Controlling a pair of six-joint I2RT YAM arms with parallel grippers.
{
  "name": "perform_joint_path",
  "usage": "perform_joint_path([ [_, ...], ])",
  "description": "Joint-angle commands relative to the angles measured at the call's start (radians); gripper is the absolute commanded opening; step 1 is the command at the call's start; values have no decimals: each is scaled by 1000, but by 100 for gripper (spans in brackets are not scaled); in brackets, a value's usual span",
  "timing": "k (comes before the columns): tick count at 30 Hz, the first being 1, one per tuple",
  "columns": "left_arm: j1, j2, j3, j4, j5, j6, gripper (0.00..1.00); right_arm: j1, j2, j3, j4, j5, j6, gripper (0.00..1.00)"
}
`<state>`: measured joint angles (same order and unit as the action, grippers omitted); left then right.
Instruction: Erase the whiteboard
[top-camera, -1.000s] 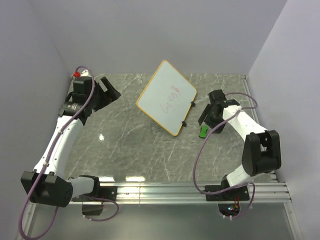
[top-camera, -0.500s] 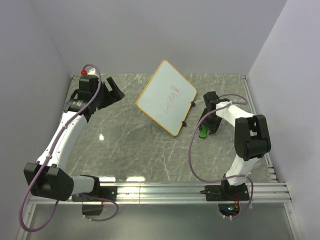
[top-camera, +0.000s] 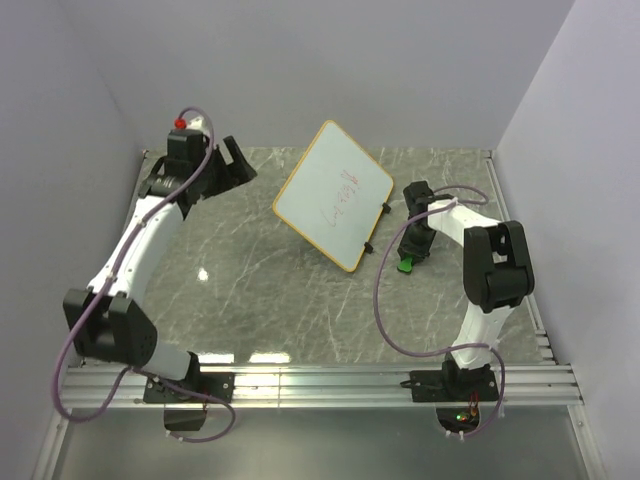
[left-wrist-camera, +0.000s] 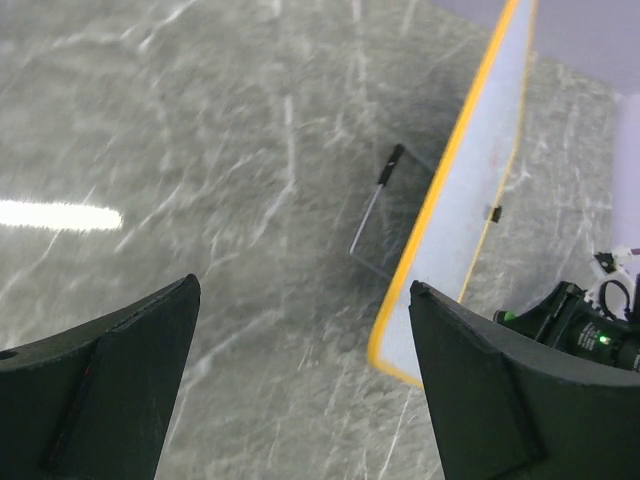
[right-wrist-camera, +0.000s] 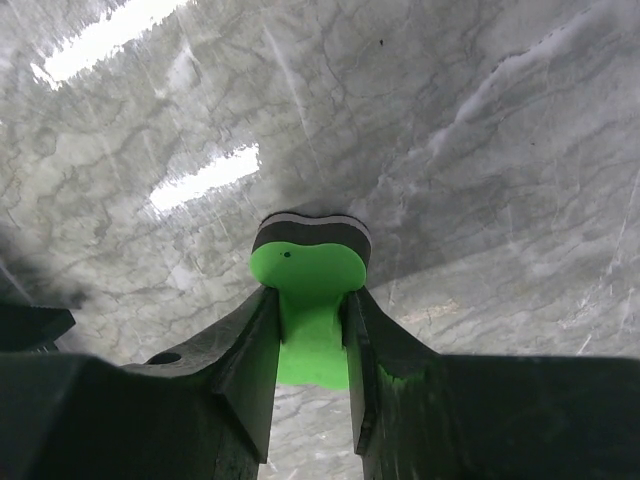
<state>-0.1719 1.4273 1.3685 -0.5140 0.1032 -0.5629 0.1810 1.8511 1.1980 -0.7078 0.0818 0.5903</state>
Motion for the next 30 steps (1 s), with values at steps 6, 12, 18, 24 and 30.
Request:
perform_joint_path([
  [6,-3,335,373,135,291,98,90,21,-142,-2,-48,-31,-17,0],
  [12,-38,652,688,79,484,103,90,25,-225,99,-113,-73,-11,0],
  [18,-69,800,713,127,604,49,87,25,-276,187,-188,-57,-14,0],
  [24,-116,858,742,106,707,72,70,25,-303,196,-185,-79,-10,0],
  [30,-136,843,713,65,693,98,10,26,-261,192,59,-368,31,0],
])
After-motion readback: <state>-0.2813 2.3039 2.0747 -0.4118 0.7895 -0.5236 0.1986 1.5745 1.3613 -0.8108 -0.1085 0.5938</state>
